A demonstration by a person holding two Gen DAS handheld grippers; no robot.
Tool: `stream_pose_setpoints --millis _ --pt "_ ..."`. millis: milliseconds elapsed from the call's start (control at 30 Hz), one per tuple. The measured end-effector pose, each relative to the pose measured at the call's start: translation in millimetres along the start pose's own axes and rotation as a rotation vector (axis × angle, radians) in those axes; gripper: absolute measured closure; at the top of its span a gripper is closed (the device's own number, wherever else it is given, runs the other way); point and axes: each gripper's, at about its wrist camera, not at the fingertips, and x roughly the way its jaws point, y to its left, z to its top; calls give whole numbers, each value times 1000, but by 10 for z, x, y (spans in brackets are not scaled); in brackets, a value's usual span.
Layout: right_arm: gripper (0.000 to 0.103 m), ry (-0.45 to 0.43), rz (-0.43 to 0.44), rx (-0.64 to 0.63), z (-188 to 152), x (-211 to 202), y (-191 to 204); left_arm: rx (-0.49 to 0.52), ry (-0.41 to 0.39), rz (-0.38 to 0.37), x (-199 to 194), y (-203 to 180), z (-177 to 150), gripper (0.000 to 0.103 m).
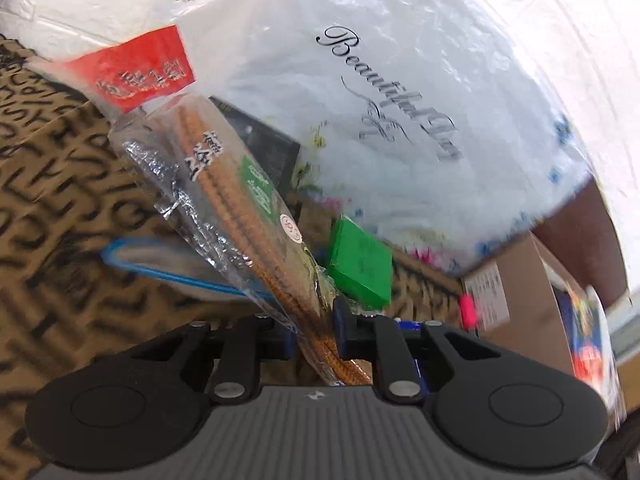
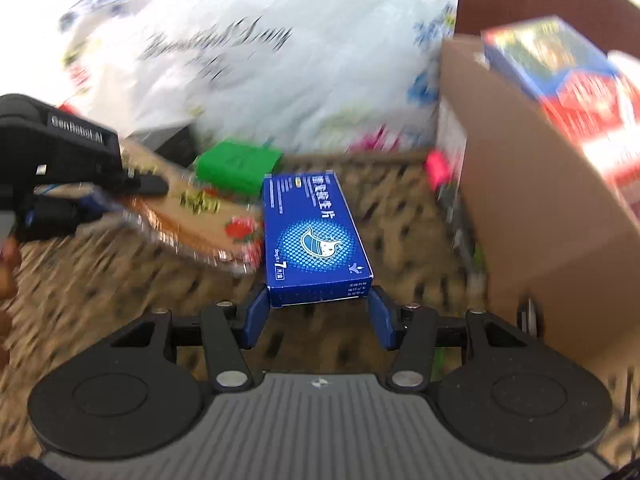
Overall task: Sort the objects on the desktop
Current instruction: 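Grasp the blue medicine box with the right tool while the left tool grasps the bagged brown insole, then lift the medicine box and bagged insole over the cardboard box with both tools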
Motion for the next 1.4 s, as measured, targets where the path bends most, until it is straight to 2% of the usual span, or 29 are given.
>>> stream_pose_setpoints --millis 100,200,300,333,400,500,633,700,733,833,867,900,933,967,1067,1200,1400 --pt "51 58 51 -27 -240 -326 68 13 47 -31 -260 115 -136 85" --pt "49 102 97 -64 -430 -567 113 18 78 -55 -355 186 -200 85" --pt "35 70 98 -112 -454 -668 167 63 90 -81 -457 186 -246 85" --pt "34 50 77 -125 -450 -672 193 79 93 -87 -481 177 -248 85" --pt "32 26 73 -143 -432 -677 236 107 84 -65 -526 180 -279 79" --pt "32 19 75 -164 -370 -544 247 117 47 4 -469 164 -300 63" --pt "33 23 72 -153 -329 -355 240 67 34 21 -295 167 -284 63" --pt "35 38 80 -140 -309 -285 226 65 39 26 -236 155 -278 73" --pt "39 46 86 -134 -297 -254 220 63 44 20 -218 155 -272 73" --pt "41 42 85 -146 -282 -203 227 49 38 39 -184 144 -256 72" --pt "43 42 82 -147 -277 -181 228 40 32 49 -156 139 -254 68" --pt "48 37 79 -149 -274 -170 231 33 30 57 -121 135 -258 68" --pt "48 32 78 -158 -275 -167 241 28 34 54 -107 139 -263 69" --pt "48 29 76 -168 -281 -170 252 15 34 37 -113 142 -264 78" --pt "48 19 100 -164 -307 -273 245 9 11 15 -240 97 -274 87" --pt "48 -46 111 -141 -285 -545 183 50 -41 -5 -489 -53 -267 94" --pt "48 -175 139 -90 -172 -1033 33 117 -94 -79 -790 -440 -289 94"
